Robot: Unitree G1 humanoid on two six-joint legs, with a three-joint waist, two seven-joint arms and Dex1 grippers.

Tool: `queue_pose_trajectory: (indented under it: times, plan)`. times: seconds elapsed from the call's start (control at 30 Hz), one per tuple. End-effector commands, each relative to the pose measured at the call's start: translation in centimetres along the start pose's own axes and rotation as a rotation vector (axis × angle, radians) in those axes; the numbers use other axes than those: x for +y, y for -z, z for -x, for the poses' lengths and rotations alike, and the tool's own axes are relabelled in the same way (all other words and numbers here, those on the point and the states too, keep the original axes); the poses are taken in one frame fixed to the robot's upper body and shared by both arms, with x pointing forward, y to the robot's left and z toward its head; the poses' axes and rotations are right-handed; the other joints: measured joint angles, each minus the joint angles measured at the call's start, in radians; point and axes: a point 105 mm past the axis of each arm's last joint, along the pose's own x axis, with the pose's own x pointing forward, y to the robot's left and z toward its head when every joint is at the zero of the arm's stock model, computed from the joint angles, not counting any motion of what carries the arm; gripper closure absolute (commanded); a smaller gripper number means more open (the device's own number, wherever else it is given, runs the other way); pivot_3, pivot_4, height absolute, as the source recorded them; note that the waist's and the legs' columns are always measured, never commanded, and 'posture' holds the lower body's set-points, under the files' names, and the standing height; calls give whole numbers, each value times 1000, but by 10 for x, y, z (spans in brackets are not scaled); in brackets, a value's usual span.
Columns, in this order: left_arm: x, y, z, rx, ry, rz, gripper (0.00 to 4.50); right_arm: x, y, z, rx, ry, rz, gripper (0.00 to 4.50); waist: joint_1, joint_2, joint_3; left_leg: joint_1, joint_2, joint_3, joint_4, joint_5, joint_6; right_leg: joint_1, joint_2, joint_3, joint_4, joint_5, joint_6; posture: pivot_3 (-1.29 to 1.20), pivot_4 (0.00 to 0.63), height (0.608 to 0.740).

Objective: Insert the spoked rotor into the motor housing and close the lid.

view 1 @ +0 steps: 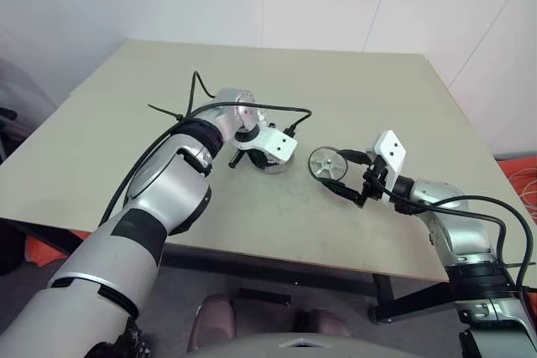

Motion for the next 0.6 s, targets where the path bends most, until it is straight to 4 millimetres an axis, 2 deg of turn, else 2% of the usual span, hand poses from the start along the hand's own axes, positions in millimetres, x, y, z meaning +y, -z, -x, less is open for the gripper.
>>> queue_pose_trajectory:
  times: [0.03, 0.23, 0.43, 0.6]
  plan:
    - [10, -10, 25, 1, -41, -133, 4447, -3, -12, 1, -35, 1, 43, 0, -1, 0, 0, 0, 0, 0, 0, 0, 0, 0, 0, 0, 0, 0, 0, 0, 0, 740]
    - [-17, -7, 17, 6, 80, -231, 4447, -4, -11, 2, -33, 8, 43, 0, -1, 0, 0, 0, 0, 0, 0, 0, 0, 0, 0, 0, 0, 0, 0, 0, 0, 740]
    - [-44, -3, 4, 9, 129, -301, 4447, -3, -11, 2, -34, 8, 41, 0, -2, 1, 0, -2, 2, 1, 0, 0, -1, -3, 0, 0, 2, 0, 0, 0, 0, 740]
    - [-51, -12, 0, -8, 120, -352, 4447, -4, -12, 0, -37, 6, 42, 0, -8, 1, 0, -2, 2, 1, 0, 0, -1, -3, 0, 0, 2, 0, 0, 0, 0, 740]
